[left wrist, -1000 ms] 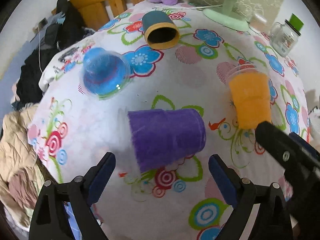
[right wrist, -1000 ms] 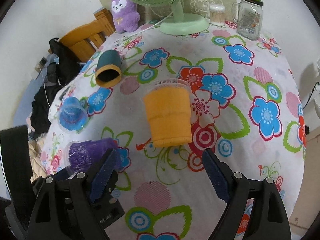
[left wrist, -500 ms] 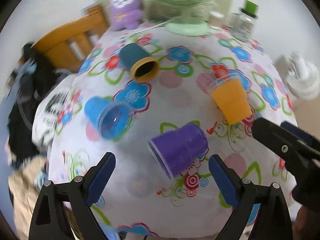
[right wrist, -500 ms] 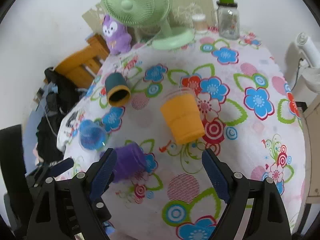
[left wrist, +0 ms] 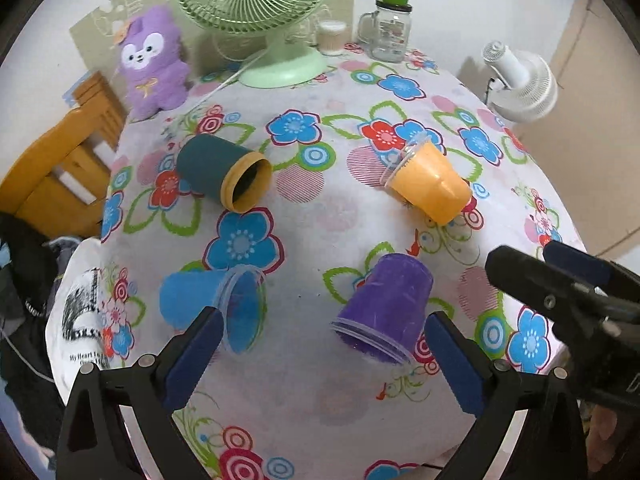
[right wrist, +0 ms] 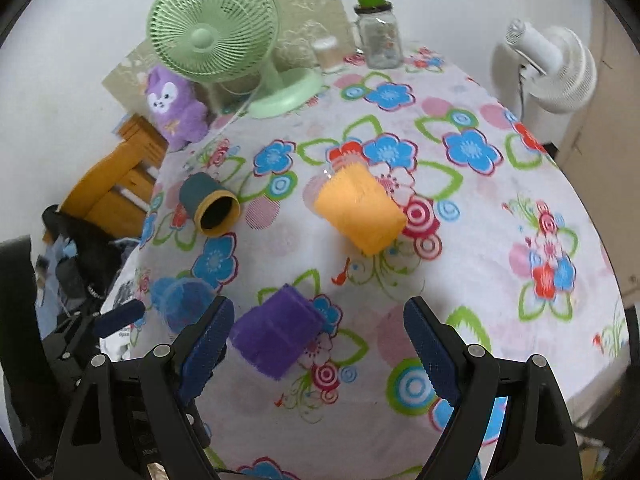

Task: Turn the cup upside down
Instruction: 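Lower the purple cup rim-down onto the tablecloth with the left gripper, then close the right gripper on the purple cup while the left gripper opens and withdraws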

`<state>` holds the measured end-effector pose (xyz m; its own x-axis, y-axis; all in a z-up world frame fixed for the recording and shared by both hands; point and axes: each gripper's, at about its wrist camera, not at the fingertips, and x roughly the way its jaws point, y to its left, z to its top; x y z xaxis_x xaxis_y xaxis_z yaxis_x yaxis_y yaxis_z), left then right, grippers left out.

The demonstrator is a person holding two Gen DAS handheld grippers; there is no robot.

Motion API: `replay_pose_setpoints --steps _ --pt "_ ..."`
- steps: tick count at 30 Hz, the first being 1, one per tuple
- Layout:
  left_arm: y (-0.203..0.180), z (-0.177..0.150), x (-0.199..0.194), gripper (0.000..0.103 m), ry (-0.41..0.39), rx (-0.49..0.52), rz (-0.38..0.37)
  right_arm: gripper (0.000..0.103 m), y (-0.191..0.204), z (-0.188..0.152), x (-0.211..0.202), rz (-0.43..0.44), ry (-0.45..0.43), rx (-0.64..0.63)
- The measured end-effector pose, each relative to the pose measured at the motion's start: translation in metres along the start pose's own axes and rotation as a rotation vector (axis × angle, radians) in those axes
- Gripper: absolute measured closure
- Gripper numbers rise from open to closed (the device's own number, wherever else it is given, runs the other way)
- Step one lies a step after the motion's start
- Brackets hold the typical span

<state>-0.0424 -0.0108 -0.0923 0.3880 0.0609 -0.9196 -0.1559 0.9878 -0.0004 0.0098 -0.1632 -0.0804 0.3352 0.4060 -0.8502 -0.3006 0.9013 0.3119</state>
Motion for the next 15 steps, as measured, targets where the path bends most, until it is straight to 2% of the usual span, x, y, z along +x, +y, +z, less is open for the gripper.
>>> replay_pose_setpoints --steps 3,7,15 --pt "0.006 0.002 0.005 0.001 0.006 0.029 0.001 0.014 0.001 -0.002 0.008 -0.018 0.024 0.070" --pt "0.018 0.007 0.013 0.001 0.034 0.043 -0.011 0.014 0.003 -0.004 0.019 0.000 0.049 0.174" --pt "0.035 0.018 0.028 0.001 0.053 0.093 0.000 0.014 0.017 -0.001 0.055 -0.013 0.124 0.242"
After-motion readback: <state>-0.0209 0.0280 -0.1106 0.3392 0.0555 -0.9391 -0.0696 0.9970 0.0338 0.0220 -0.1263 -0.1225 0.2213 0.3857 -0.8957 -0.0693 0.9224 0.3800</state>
